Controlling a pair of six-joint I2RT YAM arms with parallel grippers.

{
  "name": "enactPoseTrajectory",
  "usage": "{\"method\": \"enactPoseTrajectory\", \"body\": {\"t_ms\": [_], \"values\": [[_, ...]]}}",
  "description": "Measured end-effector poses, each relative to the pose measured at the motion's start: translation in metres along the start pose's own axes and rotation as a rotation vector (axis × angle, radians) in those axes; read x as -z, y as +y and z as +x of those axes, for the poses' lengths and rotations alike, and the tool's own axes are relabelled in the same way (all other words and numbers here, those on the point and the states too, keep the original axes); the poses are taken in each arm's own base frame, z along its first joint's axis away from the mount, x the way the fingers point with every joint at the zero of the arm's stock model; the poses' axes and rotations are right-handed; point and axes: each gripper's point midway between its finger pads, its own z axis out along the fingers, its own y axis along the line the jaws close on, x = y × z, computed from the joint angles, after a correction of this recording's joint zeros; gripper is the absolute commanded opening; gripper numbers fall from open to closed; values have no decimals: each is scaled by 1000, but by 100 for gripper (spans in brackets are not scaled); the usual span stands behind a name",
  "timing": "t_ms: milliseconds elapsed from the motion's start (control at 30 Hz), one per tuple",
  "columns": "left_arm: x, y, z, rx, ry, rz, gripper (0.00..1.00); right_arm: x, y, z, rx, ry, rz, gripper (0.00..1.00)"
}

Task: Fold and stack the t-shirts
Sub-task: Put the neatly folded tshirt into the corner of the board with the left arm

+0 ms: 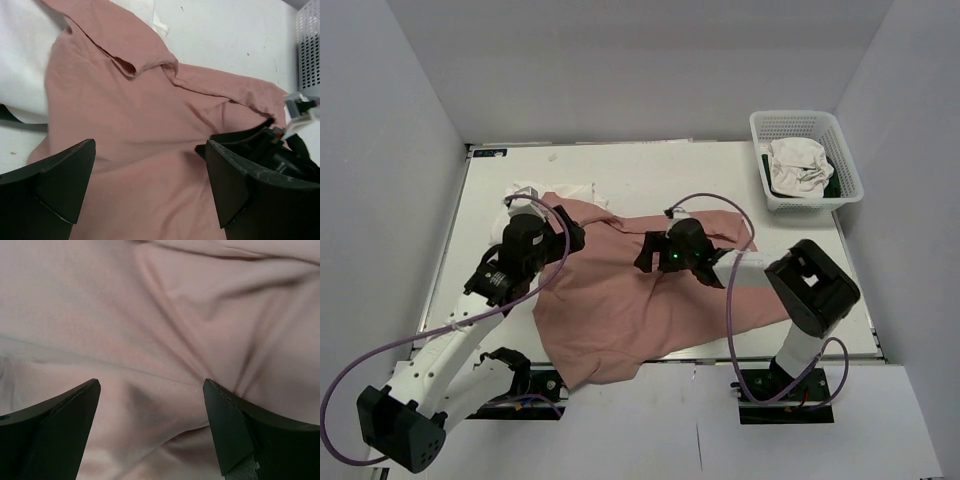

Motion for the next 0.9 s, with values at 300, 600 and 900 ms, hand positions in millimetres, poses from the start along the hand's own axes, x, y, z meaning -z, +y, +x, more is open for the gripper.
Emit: {"method": "enactPoseTrajectory", "body": {"t_ms": [300, 600, 900], "values": [[-21, 0, 14, -53, 70, -22, 100, 71, -82, 7, -233, -119, 210, 90], [-41, 1, 26, -91, 136, -59, 100, 122, -119, 22, -413, -153, 338, 90], [-73, 17, 57, -133, 256, -160, 100, 143, -123, 39, -255, -63, 366, 90]]}}
